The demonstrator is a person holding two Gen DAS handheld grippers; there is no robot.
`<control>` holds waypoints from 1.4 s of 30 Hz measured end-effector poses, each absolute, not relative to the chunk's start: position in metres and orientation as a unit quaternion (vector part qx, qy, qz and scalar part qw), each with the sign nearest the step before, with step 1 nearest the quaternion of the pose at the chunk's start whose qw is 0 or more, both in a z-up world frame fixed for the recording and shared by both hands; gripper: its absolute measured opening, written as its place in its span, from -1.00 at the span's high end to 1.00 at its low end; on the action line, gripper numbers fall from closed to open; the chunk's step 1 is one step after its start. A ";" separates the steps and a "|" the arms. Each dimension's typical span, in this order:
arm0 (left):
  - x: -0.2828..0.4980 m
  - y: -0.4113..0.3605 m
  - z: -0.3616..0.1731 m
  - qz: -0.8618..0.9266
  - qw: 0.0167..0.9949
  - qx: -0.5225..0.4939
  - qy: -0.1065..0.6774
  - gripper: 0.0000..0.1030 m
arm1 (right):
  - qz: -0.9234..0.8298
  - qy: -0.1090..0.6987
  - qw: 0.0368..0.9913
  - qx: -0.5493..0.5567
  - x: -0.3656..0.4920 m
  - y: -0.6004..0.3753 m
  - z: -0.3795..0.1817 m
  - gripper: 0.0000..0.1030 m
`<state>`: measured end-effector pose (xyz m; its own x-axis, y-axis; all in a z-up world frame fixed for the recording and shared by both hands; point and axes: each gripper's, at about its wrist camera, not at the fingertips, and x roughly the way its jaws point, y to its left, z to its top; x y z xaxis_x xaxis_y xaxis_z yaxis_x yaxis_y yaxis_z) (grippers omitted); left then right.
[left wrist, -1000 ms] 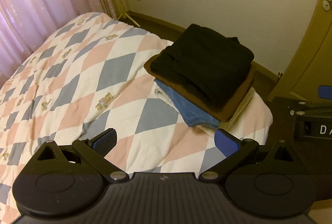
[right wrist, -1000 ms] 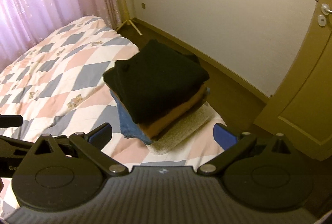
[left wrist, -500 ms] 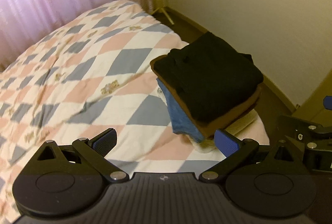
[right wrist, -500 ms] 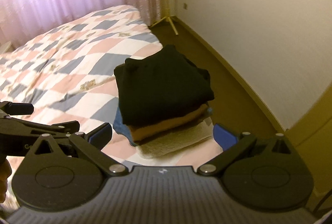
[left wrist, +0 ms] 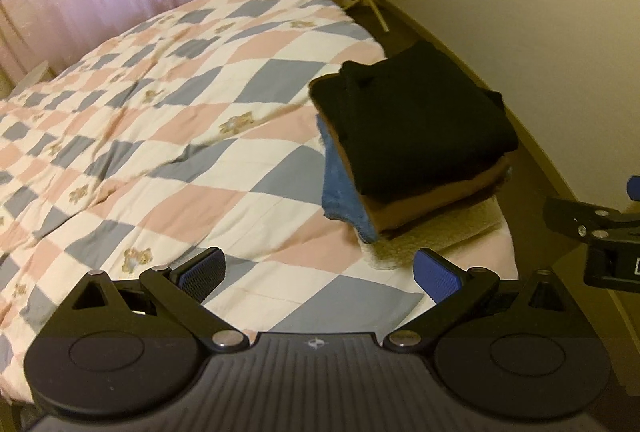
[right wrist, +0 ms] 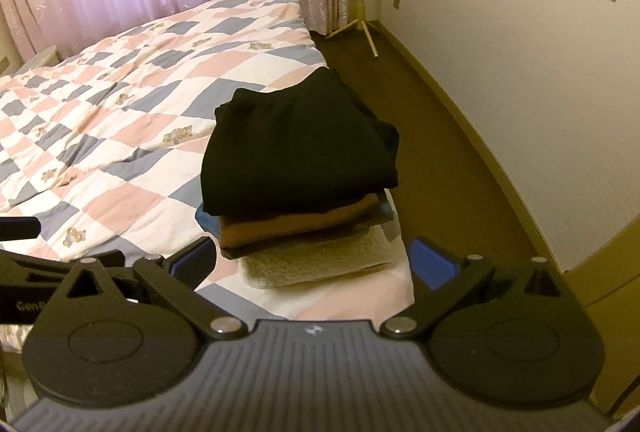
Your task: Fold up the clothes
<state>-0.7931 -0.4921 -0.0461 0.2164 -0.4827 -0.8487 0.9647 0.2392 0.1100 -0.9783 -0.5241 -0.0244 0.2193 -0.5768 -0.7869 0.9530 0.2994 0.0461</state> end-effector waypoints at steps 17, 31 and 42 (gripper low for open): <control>-0.811 -0.522 -0.049 -0.512 0.706 0.346 0.347 -0.99 | -0.531 0.341 0.725 0.276 -0.989 -0.547 -0.032 -0.99; -0.826 -0.545 -0.056 -0.528 0.698 0.339 0.345 -0.99 | -0.544 0.334 0.717 0.278 -1.005 -0.558 -0.033 -0.99; -0.834 -0.563 -0.066 -0.516 0.697 0.348 0.356 -0.99 | -0.521 0.335 0.728 0.294 -1.016 -0.582 -0.044 -0.99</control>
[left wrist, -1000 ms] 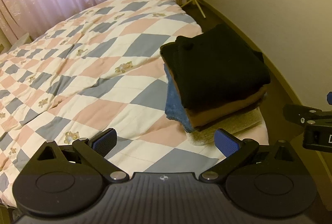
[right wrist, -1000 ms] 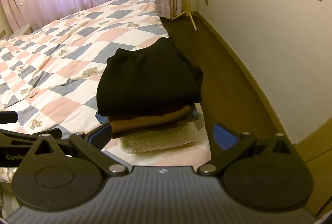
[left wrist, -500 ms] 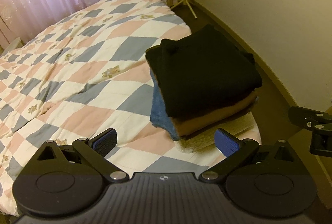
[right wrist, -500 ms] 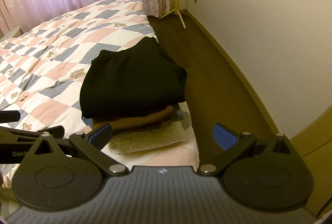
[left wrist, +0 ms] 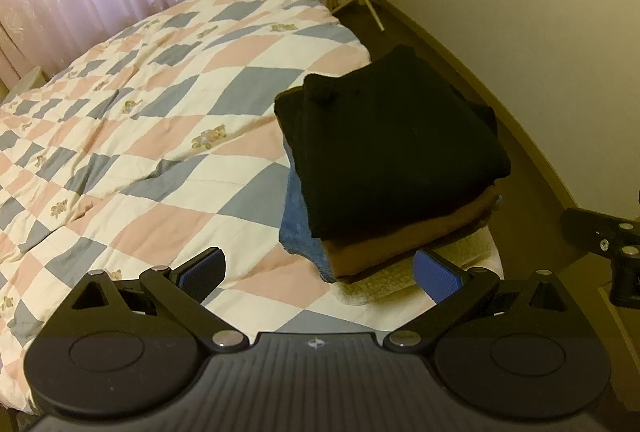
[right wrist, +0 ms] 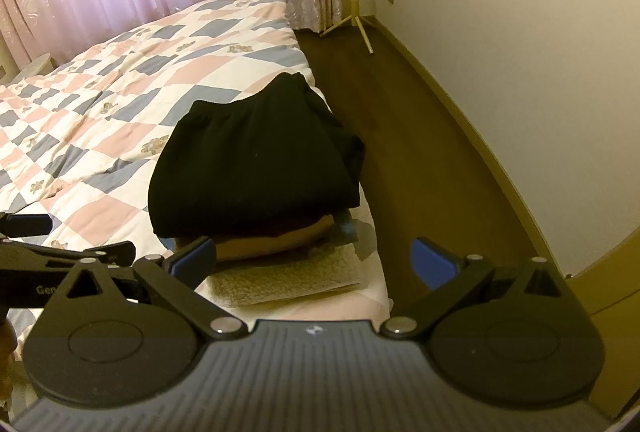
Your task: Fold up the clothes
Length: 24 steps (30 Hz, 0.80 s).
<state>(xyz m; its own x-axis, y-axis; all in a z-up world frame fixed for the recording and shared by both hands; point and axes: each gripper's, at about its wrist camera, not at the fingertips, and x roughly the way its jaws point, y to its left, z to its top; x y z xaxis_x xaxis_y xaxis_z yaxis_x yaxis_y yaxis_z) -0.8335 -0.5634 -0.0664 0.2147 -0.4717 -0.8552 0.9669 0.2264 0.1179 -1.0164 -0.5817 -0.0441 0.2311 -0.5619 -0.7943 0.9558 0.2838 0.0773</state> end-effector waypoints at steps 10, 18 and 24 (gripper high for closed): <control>-0.840 -0.571 -0.076 -0.506 0.689 0.370 0.365 -0.99 | -0.513 0.338 0.725 0.311 -1.022 -0.592 -0.050 -0.99; -0.832 -0.567 -0.079 -0.498 0.691 0.379 0.362 -0.99 | -0.502 0.333 0.736 0.310 -1.012 -0.590 -0.053 -0.99; -0.821 -0.562 -0.083 -0.491 0.693 0.378 0.368 -0.99 | -0.494 0.342 0.738 0.307 -0.998 -0.591 -0.061 -0.99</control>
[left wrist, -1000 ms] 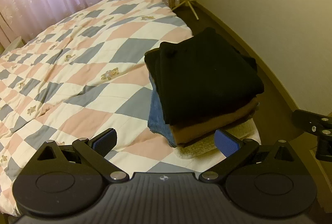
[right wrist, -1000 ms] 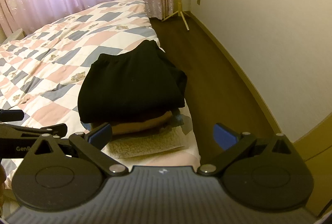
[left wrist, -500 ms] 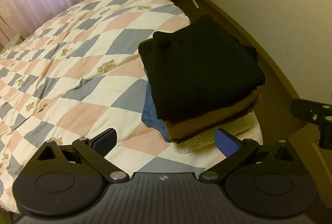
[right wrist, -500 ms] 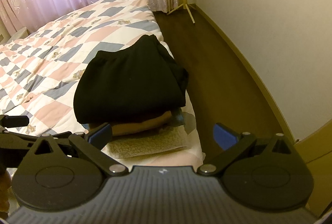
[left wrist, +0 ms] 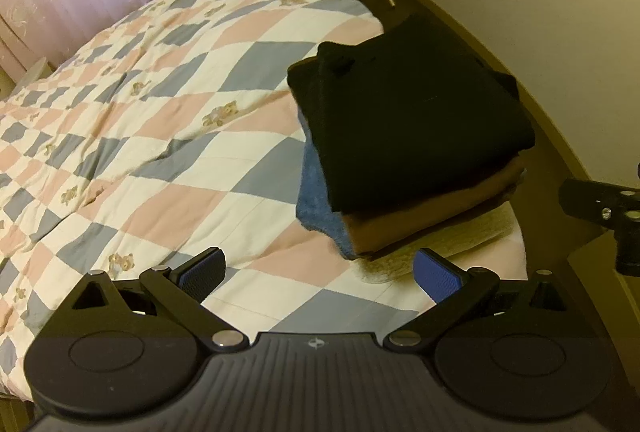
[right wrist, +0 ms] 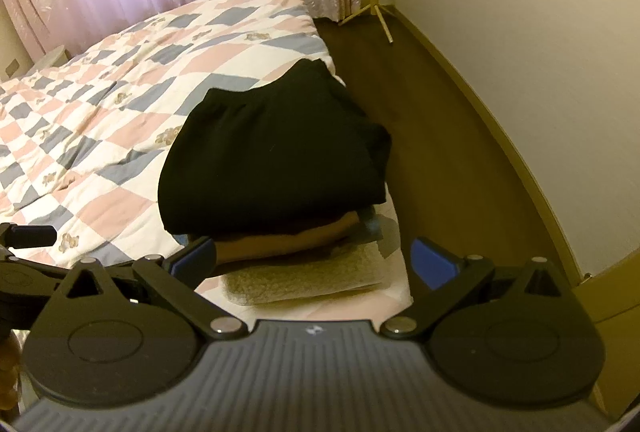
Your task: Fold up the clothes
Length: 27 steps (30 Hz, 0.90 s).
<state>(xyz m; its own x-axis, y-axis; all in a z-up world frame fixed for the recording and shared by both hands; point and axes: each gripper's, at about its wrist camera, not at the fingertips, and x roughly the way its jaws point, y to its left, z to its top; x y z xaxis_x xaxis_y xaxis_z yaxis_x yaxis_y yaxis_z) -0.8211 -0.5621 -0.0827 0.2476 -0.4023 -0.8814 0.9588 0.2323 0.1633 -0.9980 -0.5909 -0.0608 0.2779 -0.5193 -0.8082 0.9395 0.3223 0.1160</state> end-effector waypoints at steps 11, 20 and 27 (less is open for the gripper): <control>-0.812 -0.575 -0.083 -0.493 0.695 0.376 0.364 -0.99 | -0.493 0.343 0.738 0.308 -0.987 -0.601 -0.064 -0.99; -0.815 -0.588 -0.083 -0.505 0.688 0.379 0.357 -0.99 | -0.502 0.345 0.729 0.313 -0.990 -0.605 -0.066 -0.99; -0.812 -0.590 -0.081 -0.508 0.687 0.386 0.348 -0.99 | -0.508 0.337 0.726 0.318 -0.990 -0.605 -0.065 -0.99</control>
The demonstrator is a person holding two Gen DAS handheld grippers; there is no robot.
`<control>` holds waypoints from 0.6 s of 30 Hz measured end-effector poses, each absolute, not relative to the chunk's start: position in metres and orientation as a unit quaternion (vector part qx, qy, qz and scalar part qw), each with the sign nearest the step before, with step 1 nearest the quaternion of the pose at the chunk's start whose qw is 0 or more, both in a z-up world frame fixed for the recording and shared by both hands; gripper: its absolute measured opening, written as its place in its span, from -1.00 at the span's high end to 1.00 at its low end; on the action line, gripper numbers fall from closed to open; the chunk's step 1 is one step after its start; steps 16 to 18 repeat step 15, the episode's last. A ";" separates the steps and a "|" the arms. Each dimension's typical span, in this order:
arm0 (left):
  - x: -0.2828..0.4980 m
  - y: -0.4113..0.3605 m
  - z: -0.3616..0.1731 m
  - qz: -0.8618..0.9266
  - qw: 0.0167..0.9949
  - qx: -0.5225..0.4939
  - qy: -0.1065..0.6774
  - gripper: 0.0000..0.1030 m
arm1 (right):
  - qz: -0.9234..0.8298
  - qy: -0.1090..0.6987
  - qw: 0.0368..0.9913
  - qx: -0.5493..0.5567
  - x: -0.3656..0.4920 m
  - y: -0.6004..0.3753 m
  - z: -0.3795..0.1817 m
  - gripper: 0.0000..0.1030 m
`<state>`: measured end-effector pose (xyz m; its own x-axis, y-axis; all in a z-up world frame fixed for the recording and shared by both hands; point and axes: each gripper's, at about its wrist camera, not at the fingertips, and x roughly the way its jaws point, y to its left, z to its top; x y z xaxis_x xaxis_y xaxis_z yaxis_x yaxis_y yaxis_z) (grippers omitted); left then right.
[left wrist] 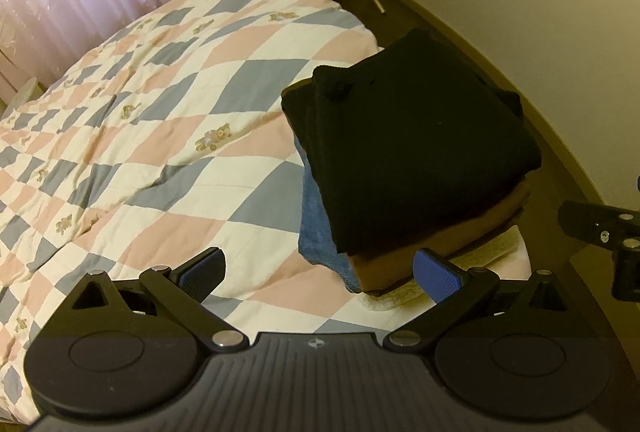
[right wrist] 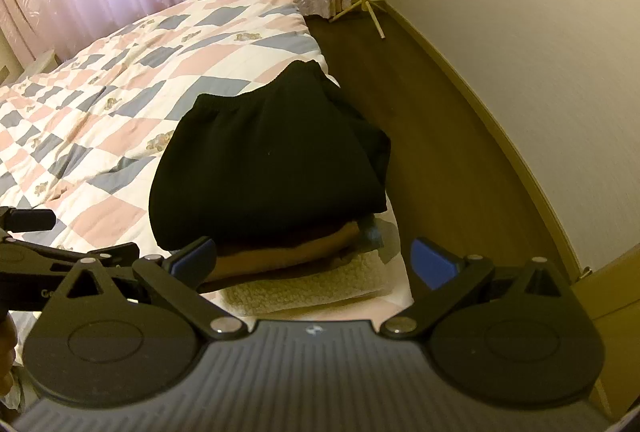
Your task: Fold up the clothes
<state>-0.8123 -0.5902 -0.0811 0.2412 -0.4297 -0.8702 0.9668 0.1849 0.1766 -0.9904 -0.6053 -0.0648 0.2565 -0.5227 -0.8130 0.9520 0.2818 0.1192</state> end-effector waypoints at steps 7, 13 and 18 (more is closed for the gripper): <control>-0.811 -0.590 -0.076 -0.513 0.685 0.388 0.341 -0.99 | -0.511 0.335 0.725 0.319 -0.987 -0.601 -0.064 -0.99; -0.814 -0.584 -0.072 -0.534 0.678 0.382 0.330 -0.99 | -0.516 0.335 0.721 0.319 -0.986 -0.593 -0.062 -0.99; -0.815 -0.581 -0.071 -0.540 0.676 0.379 0.328 -0.99 | -0.518 0.335 0.720 0.318 -0.986 -0.590 -0.061 -0.99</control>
